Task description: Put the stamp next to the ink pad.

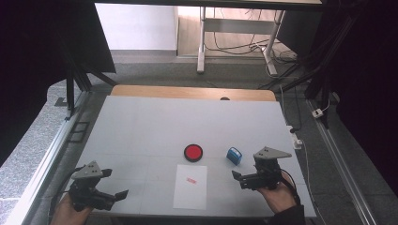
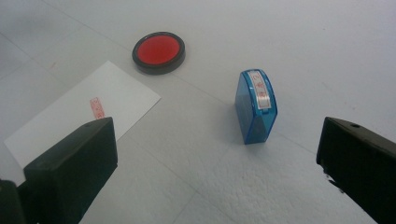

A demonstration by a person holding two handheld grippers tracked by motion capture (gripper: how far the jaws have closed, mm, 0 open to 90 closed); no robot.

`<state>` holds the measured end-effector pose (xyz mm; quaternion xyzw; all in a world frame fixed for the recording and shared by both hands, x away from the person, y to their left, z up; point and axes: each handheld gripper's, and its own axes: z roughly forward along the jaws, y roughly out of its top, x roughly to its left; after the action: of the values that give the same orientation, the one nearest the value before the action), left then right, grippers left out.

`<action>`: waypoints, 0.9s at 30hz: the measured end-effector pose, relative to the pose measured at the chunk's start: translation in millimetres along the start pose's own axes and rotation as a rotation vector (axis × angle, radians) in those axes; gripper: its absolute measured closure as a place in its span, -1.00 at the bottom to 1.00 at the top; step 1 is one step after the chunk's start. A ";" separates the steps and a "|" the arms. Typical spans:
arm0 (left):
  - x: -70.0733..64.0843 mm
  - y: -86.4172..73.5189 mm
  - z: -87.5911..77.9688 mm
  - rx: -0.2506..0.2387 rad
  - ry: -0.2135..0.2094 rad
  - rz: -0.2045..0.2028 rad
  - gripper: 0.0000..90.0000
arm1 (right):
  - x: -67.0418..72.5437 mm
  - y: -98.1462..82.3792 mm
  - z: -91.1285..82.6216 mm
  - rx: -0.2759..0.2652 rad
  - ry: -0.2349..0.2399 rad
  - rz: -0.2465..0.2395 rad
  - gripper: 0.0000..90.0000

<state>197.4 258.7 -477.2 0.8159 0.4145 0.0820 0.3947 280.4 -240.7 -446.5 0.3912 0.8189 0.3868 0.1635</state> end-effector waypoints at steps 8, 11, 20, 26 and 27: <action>0.8 -0.7 -1.3 -0.003 0.013 -0.003 -1.00 | -0.4 -11.8 -12.6 -0.003 -0.024 0.025 -1.00; 0.5 -0.6 -1.0 0.001 0.014 0.000 -1.00 | -0.4 -16.7 -17.0 -0.011 -0.034 0.037 -1.00; 0.3 -0.6 -0.6 0.006 0.016 0.000 -1.00 | -0.8 -34.2 -27.7 0.016 -0.057 0.059 -1.00; -0.1 -1.0 -0.6 0.009 0.019 -0.001 -1.00 | -2.5 -43.4 -31.6 0.043 -0.072 0.069 -1.00; -0.2 -1.0 -0.6 0.009 0.019 -0.001 -1.00 | -3.0 -44.2 -32.4 0.052 -0.075 0.073 -1.00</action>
<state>196.4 259.3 -477.5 0.8167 0.4190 0.0875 0.3871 241.1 -276.8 -459.4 0.4390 0.8073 0.3559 0.1697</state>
